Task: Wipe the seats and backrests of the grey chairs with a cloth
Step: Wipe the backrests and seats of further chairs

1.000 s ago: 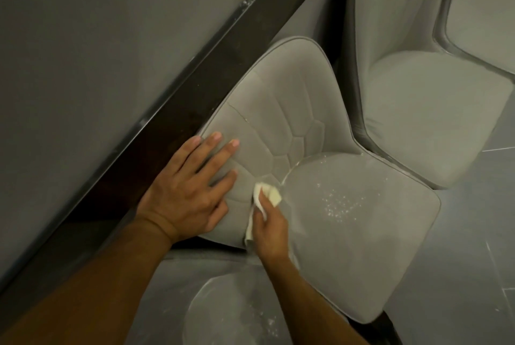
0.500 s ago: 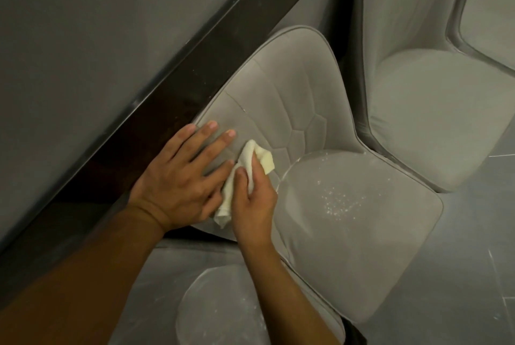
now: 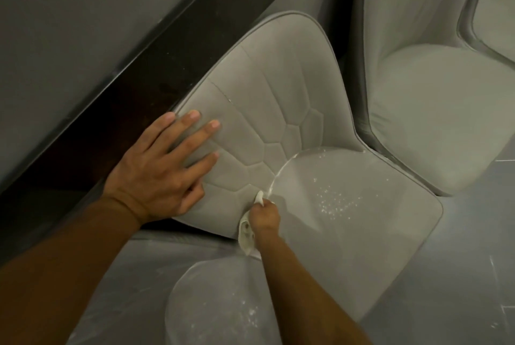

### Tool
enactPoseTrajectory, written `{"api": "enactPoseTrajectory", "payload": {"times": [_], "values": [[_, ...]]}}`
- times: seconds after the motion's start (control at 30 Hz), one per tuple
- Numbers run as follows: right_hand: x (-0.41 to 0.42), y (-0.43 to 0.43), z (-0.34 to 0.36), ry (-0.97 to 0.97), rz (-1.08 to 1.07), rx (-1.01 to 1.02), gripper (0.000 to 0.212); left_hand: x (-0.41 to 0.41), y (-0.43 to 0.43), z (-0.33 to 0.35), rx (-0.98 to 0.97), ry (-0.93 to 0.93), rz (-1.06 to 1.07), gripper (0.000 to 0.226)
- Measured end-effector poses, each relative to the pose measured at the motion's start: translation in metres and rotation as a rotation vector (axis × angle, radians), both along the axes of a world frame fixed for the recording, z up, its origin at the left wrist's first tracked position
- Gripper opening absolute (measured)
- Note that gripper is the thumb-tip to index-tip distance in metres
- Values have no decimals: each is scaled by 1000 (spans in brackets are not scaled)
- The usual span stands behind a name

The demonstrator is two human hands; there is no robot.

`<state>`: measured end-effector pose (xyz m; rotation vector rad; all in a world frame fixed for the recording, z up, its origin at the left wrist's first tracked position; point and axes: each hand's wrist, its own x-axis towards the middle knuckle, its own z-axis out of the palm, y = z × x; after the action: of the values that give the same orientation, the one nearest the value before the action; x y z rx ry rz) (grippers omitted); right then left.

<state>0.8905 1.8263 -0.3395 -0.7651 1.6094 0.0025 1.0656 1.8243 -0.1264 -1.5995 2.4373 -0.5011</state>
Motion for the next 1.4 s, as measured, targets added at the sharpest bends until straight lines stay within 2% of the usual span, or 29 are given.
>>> {"api": "enactPoseTrajectory", "payload": {"times": [0.07,0.23,0.3,0.4,0.47,0.5,0.57,0.63,0.67,0.73,0.8,0.9,0.93,1.07,1.13,1.2,1.3,1.4], "values": [[9,-11,-8,12,-98,-23,34,-1,-1,1,-16,0,-7,43],[22,-46,-39,-11,-341,1,48,-6,-1,2,-14,-5,3,39],[25,-78,-29,-45,-494,-107,49,-6,-1,2,-10,-10,4,38],[22,-116,2,-195,-672,-412,40,-6,-1,4,-10,-9,9,39],[19,-112,17,-211,-603,-639,41,-8,0,3,-21,-3,9,40],[18,-102,17,-208,-576,-677,43,-9,0,3,-26,-3,3,41],[23,-80,-1,-157,-518,-587,43,-7,1,5,-24,-7,-1,42],[18,-61,-30,-90,-484,-382,29,-7,0,4,-18,-17,-14,41],[14,-50,-38,-118,-495,-296,23,-6,-1,3,-9,-26,-22,40],[-1,-24,-59,-106,-305,-266,25,-6,-1,3,-9,-30,-3,40],[-16,0,-73,-91,10,-264,26,-4,-1,2,5,-36,-17,39],[-28,1,-82,-57,220,-245,39,-3,-1,3,3,-39,-19,39],[-26,-2,-77,-69,215,-289,45,-2,-1,3,0,-36,-21,39],[-17,-3,-39,-235,7,-595,45,-1,-2,2,-10,-23,-36,40],[-16,13,-18,-333,54,-749,43,0,-2,2,-10,-15,-41,39],[-17,32,-14,-377,56,-812,40,1,-2,2,-8,-11,-45,39],[-21,44,-37,-246,17,-713,41,0,0,2,-5,-5,-37,40],[-28,37,-65,-100,163,-512,38,0,-2,2,-17,-3,-43,39]]}}
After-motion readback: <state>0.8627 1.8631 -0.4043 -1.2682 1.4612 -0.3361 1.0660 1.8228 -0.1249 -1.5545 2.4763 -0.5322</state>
